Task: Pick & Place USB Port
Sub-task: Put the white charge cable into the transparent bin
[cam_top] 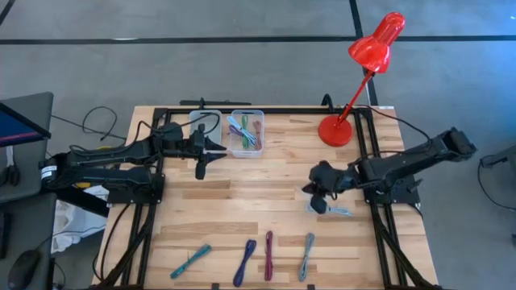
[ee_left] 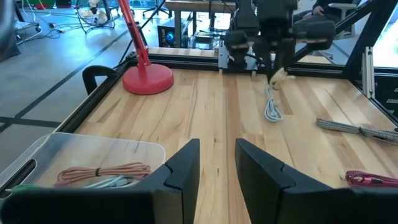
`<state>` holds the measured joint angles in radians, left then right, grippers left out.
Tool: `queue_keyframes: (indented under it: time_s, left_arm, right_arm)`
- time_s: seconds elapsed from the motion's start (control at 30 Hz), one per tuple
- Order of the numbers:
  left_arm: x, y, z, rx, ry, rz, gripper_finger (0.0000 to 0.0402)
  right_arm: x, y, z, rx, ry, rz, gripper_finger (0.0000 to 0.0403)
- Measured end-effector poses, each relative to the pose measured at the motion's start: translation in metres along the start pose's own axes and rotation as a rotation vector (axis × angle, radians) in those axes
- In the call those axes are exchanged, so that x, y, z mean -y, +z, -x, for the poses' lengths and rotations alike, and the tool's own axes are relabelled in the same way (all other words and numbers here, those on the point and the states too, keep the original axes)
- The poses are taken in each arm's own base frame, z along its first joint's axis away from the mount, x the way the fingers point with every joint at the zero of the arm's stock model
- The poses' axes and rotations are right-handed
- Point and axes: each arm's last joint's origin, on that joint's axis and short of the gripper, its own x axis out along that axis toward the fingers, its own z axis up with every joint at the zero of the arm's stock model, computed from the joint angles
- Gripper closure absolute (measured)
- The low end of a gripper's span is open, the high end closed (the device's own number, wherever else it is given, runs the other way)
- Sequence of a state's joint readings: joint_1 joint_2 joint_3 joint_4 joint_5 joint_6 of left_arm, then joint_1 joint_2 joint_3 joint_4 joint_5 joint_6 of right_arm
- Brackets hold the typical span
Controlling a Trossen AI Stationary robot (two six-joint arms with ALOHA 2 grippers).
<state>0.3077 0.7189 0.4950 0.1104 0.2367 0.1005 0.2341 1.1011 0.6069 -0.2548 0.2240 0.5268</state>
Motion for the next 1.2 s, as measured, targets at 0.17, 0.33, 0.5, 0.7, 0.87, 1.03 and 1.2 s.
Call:
queue_keyframes:
  time_s: [0.17,0.33,0.5,0.7,0.87,1.03,1.2]
  left_arm:
    - [0.000,-0.001,0.000,-0.006,0.000,0.001,0.0300]
    - [0.000,-0.001,0.000,-0.007,-0.001,0.002,0.0300]
    - [0.000,-0.001,0.000,-0.010,-0.001,0.002,0.0300]
    - [0.000,-0.002,0.000,-0.020,0.000,0.005,0.0300]
    - [0.000,-0.002,0.000,-0.019,0.000,0.000,0.0300]
    - [0.000,-0.002,0.000,-0.020,0.000,-0.001,0.0300]
    - [0.000,-0.002,0.000,-0.020,-0.001,-0.002,0.0300]
  right_arm:
    - [0.011,0.024,-0.005,0.178,-0.030,0.061,0.0403]
    - [0.026,0.048,-0.011,0.330,-0.055,0.115,0.0403]
    - [0.044,0.061,-0.026,0.392,-0.055,0.121,0.0403]
    - [0.062,0.073,-0.051,0.493,-0.024,0.119,0.0403]
    - [0.077,0.084,-0.067,0.581,-0.038,0.098,0.0403]
    - [0.084,0.112,-0.081,0.650,-0.059,0.121,0.0403]
    - [0.091,0.146,-0.095,0.678,-0.043,0.119,0.0403]
